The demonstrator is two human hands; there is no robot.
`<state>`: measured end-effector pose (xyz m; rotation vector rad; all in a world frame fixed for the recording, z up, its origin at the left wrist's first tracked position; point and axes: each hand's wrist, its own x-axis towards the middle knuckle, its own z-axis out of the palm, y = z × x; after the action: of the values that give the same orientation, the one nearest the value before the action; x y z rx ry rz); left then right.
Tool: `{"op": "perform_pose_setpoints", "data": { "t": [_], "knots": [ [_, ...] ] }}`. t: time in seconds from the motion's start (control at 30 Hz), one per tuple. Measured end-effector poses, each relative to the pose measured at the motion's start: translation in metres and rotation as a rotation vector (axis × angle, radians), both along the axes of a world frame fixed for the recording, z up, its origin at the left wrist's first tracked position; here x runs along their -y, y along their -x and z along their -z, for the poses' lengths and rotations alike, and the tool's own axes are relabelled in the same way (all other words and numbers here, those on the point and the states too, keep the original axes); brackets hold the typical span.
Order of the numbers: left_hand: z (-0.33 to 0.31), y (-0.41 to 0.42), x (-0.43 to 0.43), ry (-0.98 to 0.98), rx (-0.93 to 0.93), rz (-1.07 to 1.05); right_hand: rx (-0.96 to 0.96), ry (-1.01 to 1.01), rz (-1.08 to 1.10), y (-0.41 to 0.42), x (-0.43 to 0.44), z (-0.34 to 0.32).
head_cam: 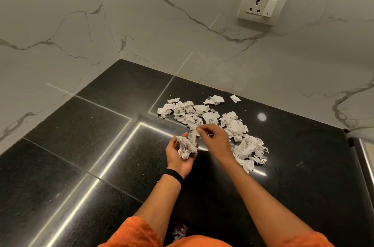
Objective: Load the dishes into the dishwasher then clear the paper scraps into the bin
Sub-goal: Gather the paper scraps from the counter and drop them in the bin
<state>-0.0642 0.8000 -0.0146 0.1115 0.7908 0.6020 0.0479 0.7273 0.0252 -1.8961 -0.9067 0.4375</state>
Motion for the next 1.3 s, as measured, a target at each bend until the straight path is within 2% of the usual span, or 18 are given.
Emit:
{"op": "perform_pose_setpoints", "data": {
  "t": [0.1, 0.23, 0.33, 0.5, 0.57, 0.6, 0.73, 0.83, 0.9, 0.97, 1.07, 1.1, 1.17, 1.3],
  "knots": [
    [0.000, 0.006, -0.002, -0.002, -0.024, -0.018, 0.095, 0.216, -0.025, -0.026, -0.008, 0.015],
    [0.002, 0.012, -0.011, 0.000, -0.035, -0.043, 0.349, 0.450, -0.230, -0.030, -0.030, 0.030],
    [0.003, 0.014, -0.015, -0.021, -0.033, -0.058, 0.566, 0.441, -0.299, -0.013, -0.038, 0.043],
    [0.005, 0.011, -0.017, -0.012, -0.065, -0.063, 0.714, 0.396, -0.315, -0.006, -0.015, 0.061],
    [0.005, 0.008, -0.015, -0.002, -0.072, -0.069, 0.674, 0.392, -0.303, -0.011, -0.003, 0.060],
    [0.005, 0.007, -0.015, 0.002, -0.075, -0.073, 0.582, 0.369, -0.251, -0.012, 0.004, 0.056],
    [0.001, 0.001, -0.014, -0.012, -0.077, -0.045, 0.019, 0.139, 0.096, -0.016, 0.019, 0.031],
    [-0.002, -0.005, -0.012, -0.039, -0.089, -0.009, -0.282, -0.082, 0.084, -0.010, 0.011, 0.008],
    [-0.005, -0.011, -0.012, -0.043, -0.057, 0.001, -0.385, -0.159, -0.021, 0.002, 0.003, -0.009],
    [-0.008, -0.015, -0.014, -0.034, -0.016, 0.006, -0.301, -0.109, -0.141, 0.015, -0.002, -0.016],
    [-0.013, -0.015, -0.014, -0.012, 0.023, 0.001, 0.247, 0.141, -0.286, 0.028, -0.009, -0.006],
    [-0.012, -0.015, -0.013, -0.009, 0.035, 0.000, 0.368, 0.163, -0.321, 0.030, -0.010, -0.002],
    [-0.008, -0.012, -0.013, -0.001, 0.060, -0.001, 0.403, 0.107, -0.318, 0.032, -0.011, 0.003],
    [-0.002, -0.009, -0.017, -0.001, 0.058, -0.011, 0.145, -0.027, -0.118, 0.017, -0.007, -0.002]
  ]
}}
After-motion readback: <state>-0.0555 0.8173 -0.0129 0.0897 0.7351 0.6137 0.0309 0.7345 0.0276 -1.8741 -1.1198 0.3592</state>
